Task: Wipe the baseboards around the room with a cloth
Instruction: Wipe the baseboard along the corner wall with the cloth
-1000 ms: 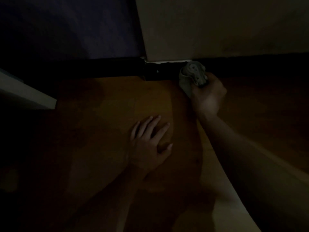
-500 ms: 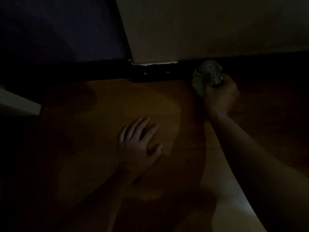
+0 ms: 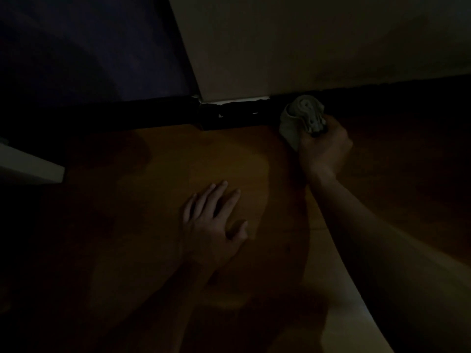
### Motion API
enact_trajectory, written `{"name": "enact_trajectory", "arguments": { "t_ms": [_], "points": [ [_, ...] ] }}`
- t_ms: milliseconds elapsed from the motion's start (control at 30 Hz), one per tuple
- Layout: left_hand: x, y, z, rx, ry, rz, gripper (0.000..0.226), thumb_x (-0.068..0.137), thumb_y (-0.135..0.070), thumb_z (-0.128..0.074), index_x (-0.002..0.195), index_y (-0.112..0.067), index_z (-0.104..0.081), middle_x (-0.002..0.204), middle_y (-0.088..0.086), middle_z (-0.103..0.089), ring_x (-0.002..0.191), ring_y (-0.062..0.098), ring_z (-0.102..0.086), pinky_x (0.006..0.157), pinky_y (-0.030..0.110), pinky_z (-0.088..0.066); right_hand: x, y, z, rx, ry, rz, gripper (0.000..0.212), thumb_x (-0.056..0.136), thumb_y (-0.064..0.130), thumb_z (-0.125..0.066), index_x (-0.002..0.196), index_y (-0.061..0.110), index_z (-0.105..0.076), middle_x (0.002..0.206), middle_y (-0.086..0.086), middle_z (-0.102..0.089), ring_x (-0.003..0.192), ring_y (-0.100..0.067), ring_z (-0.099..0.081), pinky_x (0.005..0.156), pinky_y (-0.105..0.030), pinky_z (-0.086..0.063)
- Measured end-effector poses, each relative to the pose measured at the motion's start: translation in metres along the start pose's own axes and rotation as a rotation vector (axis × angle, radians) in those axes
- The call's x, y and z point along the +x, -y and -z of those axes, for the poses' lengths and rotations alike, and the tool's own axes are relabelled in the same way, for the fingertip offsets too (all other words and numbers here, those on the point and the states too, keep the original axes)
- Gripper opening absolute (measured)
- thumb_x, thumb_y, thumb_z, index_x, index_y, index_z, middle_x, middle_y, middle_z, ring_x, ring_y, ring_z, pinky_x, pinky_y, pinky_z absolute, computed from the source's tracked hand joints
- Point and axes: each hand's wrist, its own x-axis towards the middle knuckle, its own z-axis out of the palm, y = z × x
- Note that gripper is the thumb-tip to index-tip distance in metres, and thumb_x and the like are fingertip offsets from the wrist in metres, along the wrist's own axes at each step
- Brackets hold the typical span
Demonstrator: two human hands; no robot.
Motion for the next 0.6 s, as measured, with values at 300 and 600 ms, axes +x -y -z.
{"name": "enact_trajectory", "arguments": {
  "t_ms": [300,600],
  "points": [
    [-0.001,0.003,-0.002,0.009,0.009,-0.015,0.06,0.087,-0.054,-0.056,0.143,-0.031,-0.055,0.156,-0.003,-0.044,0.144,0.021,-0.039,0.117,0.051,-0.027,-0.01,0.007,-0.013,0.034,0.147,0.134,0.028,0.084,0.036,-0.066,0.108,0.024,-0.069,0.106,-0.001,-0.071,0.097,-0.022,-0.066,0.077,-0.029,-0.051],
    [0.0,0.003,0.0,0.017,0.01,-0.014,0.06,0.087,-0.051,-0.06,0.143,-0.031,-0.056,0.156,-0.002,-0.044,0.144,0.021,-0.039,0.116,0.05,-0.028,0.008,-0.009,0.009,0.036,0.008,0.064,0.027,0.083,0.026,-0.063,0.108,0.019,-0.071,0.106,-0.007,-0.072,0.099,-0.026,-0.066,0.074,-0.028,-0.045]
  ]
}}
